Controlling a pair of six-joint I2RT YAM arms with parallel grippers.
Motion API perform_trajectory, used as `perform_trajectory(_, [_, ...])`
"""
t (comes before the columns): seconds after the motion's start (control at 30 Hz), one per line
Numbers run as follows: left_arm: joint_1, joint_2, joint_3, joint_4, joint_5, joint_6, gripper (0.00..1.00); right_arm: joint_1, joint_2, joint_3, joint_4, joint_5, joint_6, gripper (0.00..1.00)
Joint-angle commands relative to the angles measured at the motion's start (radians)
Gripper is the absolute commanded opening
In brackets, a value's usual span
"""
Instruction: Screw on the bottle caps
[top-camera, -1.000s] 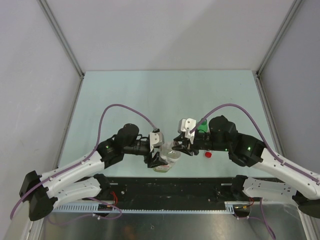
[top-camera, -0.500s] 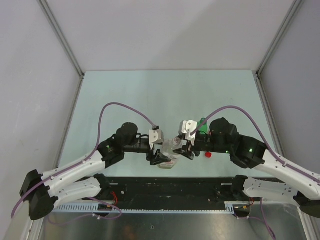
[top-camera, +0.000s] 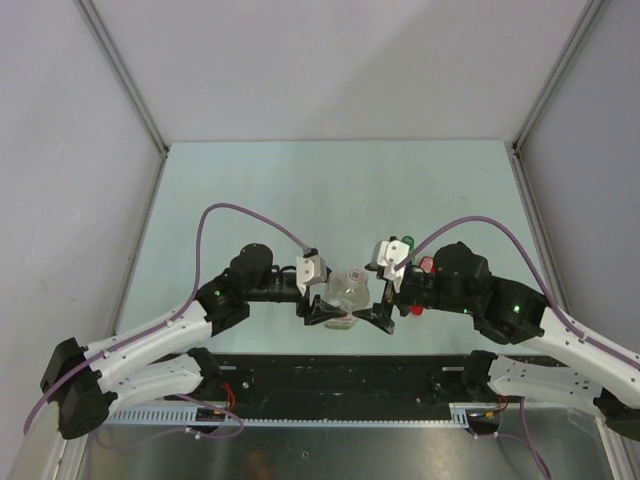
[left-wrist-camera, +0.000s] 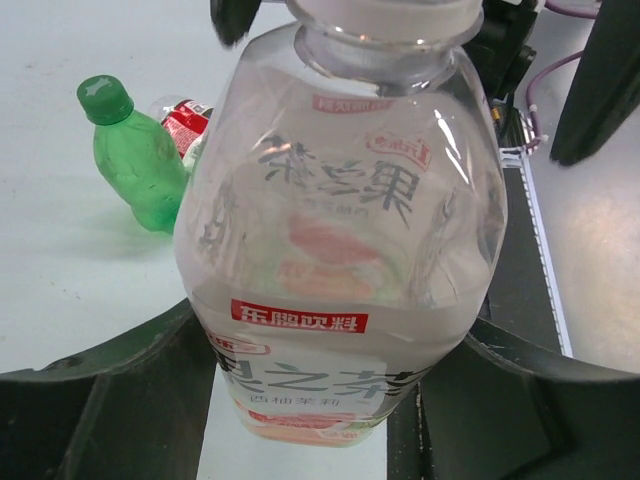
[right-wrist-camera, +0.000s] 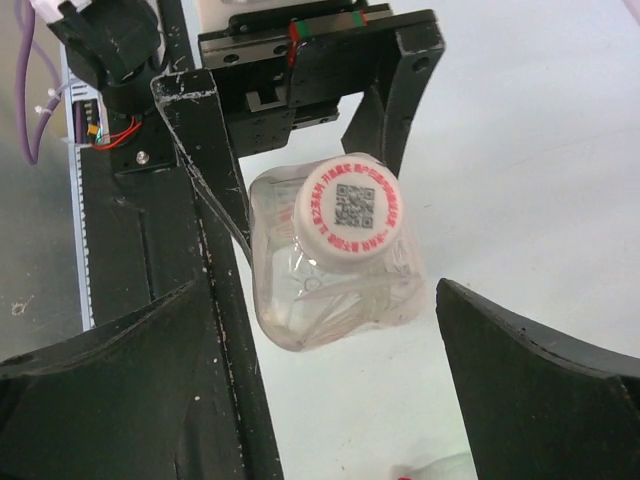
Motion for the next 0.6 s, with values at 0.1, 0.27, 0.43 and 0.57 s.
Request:
perform_trajectory(0.1, [0.004,-0.037,-0.021,0.035,-0.113,0.066,0.00,0.004,-0.110,0.004,0.046,0.201,0.160,0.99])
perform_trajectory(0.27, [0.005,-0.033,-0.013,-0.006,-0.252,0.047,0.00,0.003,-0.166,0.004,0.104,0.280,0.277,0.96])
perform_trajectory(0.43, [0.004,0.000,0.015,-0.036,-0.347,0.033,0.00,0.000,-0.129,0.024,0.144,0.346,0.543,0.84])
perform_trajectory(0.57, [0.004,0.028,0.032,-0.037,-0.410,0.033,0.00,-0.001,-0.010,0.104,0.047,0.427,0.679,0.81])
